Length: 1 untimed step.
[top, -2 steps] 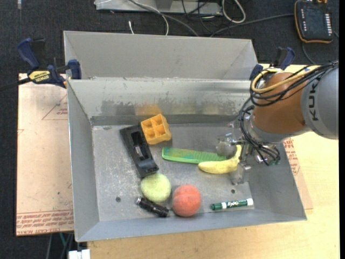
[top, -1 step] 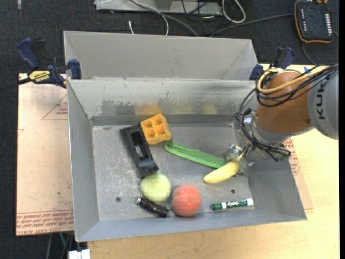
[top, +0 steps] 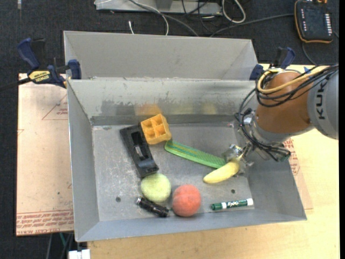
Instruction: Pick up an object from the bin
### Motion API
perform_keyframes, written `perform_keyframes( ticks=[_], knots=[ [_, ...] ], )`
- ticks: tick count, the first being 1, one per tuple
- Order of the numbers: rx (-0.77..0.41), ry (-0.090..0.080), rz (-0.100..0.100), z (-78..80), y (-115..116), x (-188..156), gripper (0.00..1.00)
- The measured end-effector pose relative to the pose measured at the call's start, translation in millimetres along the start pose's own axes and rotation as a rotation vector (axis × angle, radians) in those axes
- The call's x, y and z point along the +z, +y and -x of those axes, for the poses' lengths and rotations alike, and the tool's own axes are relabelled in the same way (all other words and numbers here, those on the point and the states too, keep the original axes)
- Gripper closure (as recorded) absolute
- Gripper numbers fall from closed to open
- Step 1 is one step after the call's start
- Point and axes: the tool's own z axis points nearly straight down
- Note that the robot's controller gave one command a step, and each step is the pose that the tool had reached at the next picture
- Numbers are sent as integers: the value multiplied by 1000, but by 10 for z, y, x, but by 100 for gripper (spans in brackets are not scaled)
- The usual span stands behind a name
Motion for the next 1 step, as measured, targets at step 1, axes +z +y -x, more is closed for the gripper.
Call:
perform_keyframes(
  ticks=[1],
  knots=[
    [1,4,5,-7,23,-245,100]
  ],
)
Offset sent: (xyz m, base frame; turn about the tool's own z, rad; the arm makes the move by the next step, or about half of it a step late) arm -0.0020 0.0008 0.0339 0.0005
